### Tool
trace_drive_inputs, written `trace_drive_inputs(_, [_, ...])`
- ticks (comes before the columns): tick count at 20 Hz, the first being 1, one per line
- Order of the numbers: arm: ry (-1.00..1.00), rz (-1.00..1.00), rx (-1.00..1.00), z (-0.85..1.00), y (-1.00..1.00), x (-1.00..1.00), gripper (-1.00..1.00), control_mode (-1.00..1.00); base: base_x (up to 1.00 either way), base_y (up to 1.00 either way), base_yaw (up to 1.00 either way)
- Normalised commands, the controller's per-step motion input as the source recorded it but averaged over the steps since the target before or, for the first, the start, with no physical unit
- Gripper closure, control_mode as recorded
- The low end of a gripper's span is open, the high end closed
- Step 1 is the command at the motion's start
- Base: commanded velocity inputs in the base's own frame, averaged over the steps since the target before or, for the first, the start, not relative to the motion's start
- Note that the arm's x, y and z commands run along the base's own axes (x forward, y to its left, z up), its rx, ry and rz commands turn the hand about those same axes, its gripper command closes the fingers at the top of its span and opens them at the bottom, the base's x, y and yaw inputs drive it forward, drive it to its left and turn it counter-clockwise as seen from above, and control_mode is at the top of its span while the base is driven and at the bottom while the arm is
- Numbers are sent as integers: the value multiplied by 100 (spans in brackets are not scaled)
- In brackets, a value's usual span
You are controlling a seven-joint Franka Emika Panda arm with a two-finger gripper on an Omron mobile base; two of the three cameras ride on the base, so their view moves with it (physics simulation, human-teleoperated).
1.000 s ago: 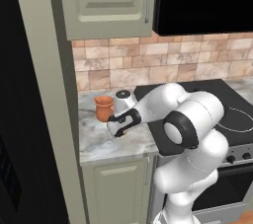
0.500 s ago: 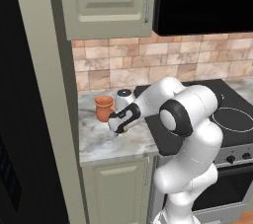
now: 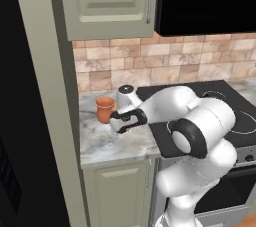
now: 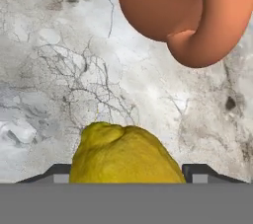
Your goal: Place the potato and lemon inside the fridge drawer. Close the drawer after placing the vegetables.
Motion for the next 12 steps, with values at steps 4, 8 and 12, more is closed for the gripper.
trace_drive_inputs(4, [-17, 0, 0, 100, -48, -100, 100, -100, 0, 0, 0])
trace_drive_inputs(8, [0, -4, 0, 92, -46, -92, 100, -100, 0, 0, 0])
trace_drive_inputs(12, [0, -6, 0, 48, -35, -39, 100, -100, 0, 0, 0])
